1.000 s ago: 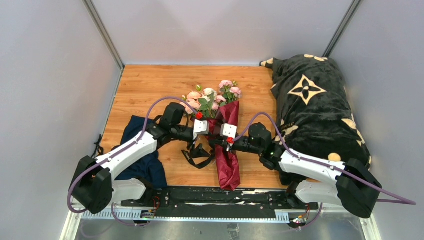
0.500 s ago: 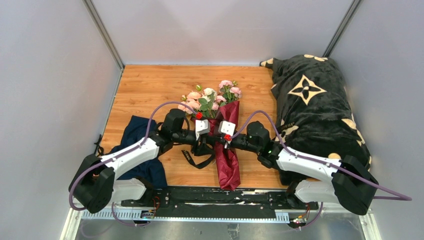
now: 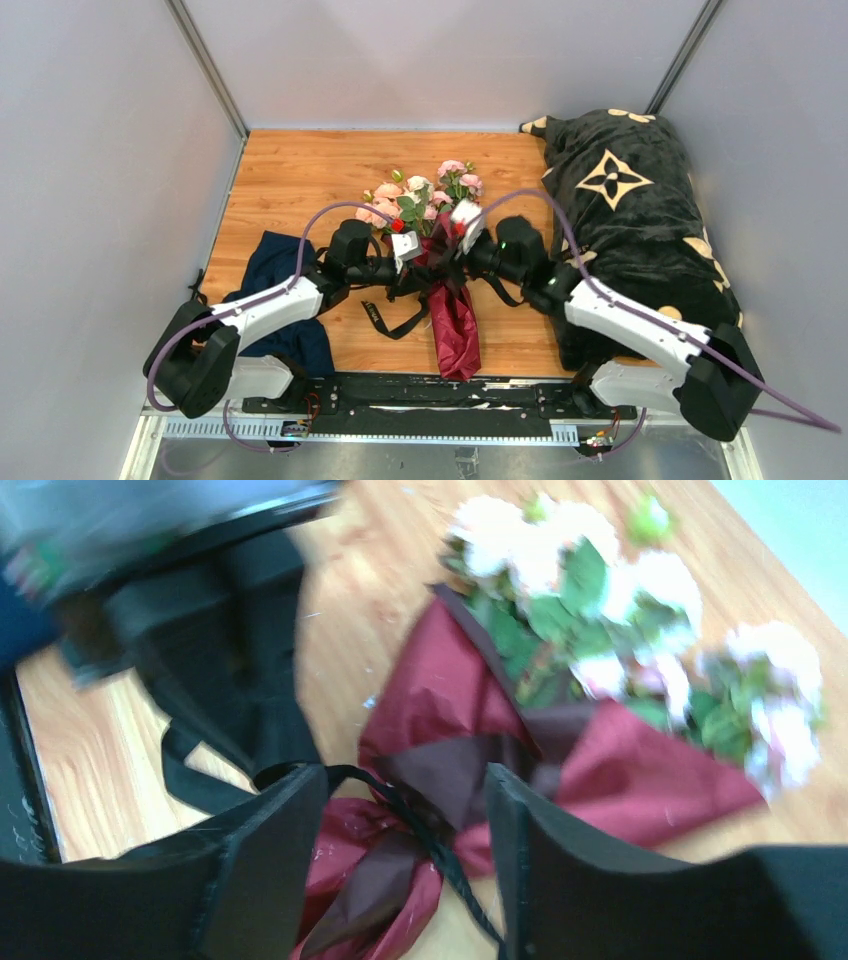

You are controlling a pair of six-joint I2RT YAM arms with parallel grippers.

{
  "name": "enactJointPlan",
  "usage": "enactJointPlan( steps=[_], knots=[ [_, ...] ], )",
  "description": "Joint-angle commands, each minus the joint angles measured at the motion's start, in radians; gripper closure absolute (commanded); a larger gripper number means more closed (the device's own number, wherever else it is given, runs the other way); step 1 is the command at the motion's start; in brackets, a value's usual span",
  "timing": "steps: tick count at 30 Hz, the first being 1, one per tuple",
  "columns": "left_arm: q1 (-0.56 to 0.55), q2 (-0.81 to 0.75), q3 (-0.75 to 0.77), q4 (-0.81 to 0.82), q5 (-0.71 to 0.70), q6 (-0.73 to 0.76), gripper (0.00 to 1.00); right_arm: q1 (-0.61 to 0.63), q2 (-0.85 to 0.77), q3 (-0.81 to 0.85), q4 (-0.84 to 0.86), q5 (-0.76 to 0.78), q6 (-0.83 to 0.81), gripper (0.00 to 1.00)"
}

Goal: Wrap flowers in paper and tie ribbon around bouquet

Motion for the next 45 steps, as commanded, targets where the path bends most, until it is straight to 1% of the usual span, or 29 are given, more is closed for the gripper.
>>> enactJointPlan(
  steps=[1,2,4,6,7,12,13,15,17,20,24,26,28,30,31,32,33,34,36,38,42,44,45],
  knots=[
    [-0.009,-0.021,-0.028,0.07,-0.112,0.006,1.0,-0.191,-0.079,0.214,-0.617,0.277,0.348,0.29],
    [-0.008,-0.025,-0.033,0.075,-0.124,0.009,1.0,-0.269,-0.076,0.245,-0.756,0.29,0.444,0.29],
    [-0.008,-0.036,-0.043,0.083,-0.119,0.021,1.0,-0.363,-0.064,0.261,-0.958,0.368,0.589,0.33],
    [-0.008,-0.05,-0.052,0.085,-0.115,0.024,1.0,-0.372,-0.04,0.223,-1.031,0.43,0.643,0.35],
    [-0.008,-0.059,-0.056,0.085,-0.118,0.023,1.0,-0.374,-0.013,0.193,-1.045,0.435,0.672,0.36],
    [-0.008,-0.089,-0.073,0.085,-0.102,0.029,1.0,-0.385,0.105,0.15,-1.021,0.472,0.808,0.35],
    [-0.008,-0.094,-0.077,0.085,-0.099,0.029,1.0,-0.39,0.119,0.146,-1.01,0.474,0.847,0.32],
    [-0.008,-0.101,-0.084,0.085,-0.094,0.028,1.0,-0.397,0.139,0.124,-0.982,0.477,0.959,0.3],
    [-0.008,-0.108,-0.091,0.085,-0.088,0.033,1.0,-0.396,0.15,0.086,-0.939,0.483,1.063,0.31],
    [-0.009,-0.111,-0.1,0.085,-0.08,0.039,1.0,-0.395,0.167,0.041,-0.869,0.479,1.168,0.33],
    [-0.008,-0.117,-0.098,0.085,-0.072,0.048,1.0,-0.396,0.23,0.042,-0.817,0.486,1.201,0.34],
    [-0.007,-0.116,-0.092,0.085,-0.073,0.052,1.0,-0.396,0.268,0.051,-0.809,0.495,1.2,0.37],
    [-0.008,-0.116,-0.09,0.085,-0.071,0.052,1.0,-0.398,0.286,0.053,-0.803,0.527,1.194,0.43],
    [-0.008,-0.119,-0.088,0.085,-0.068,0.051,1.0,-0.399,0.288,0.044,-0.797,0.562,1.192,0.58],
    [-0.008,-0.121,-0.087,0.085,-0.065,0.052,1.0,-0.402,0.286,0.039,-0.791,0.579,1.187,0.75],
    [-0.008,-0.127,-0.085,0.085,-0.063,0.054,1.0,-0.408,0.278,0.036,-0.775,0.588,1.152,0.88],
    [-0.008,-0.13,-0.085,0.085,-0.06,0.058,1.0,-0.413,0.268,0.041,-0.754,0.598,1.12,0.98],
    [-0.009,-0.136,-0.084,0.085,-0.059,0.067,1.0,-0.416,0.26,0.061,-0.747,0.616,1.047,1.0],
    [-0.008,-0.141,-0.084,0.085,-0.059,0.085,1.0,-0.408,0.232,0.139,-0.744,0.641,0.929,1.0],
    [-0.008,-0.144,-0.091,0.085,-0.067,0.114,1.0,-0.358,0.198,0.231,-0.695,0.636,0.789,1.0],
    [-0.009,-0.164,-0.115,0.085,-0.067,0.179,1.0,-0.099,0.167,0.418,-0.475,0.602,0.42,1.0],
    [-0.008,-0.177,-0.125,0.084,-0.058,0.207,1.0,0.002,0.192,0.502,-0.4,0.48,0.294,1.0],
    [-0.008,-0.183,-0.129,0.084,-0.059,0.215,1.0,0.036,0.22,0.542,-0.378,0.399,0.271,1.0]
  ],
)
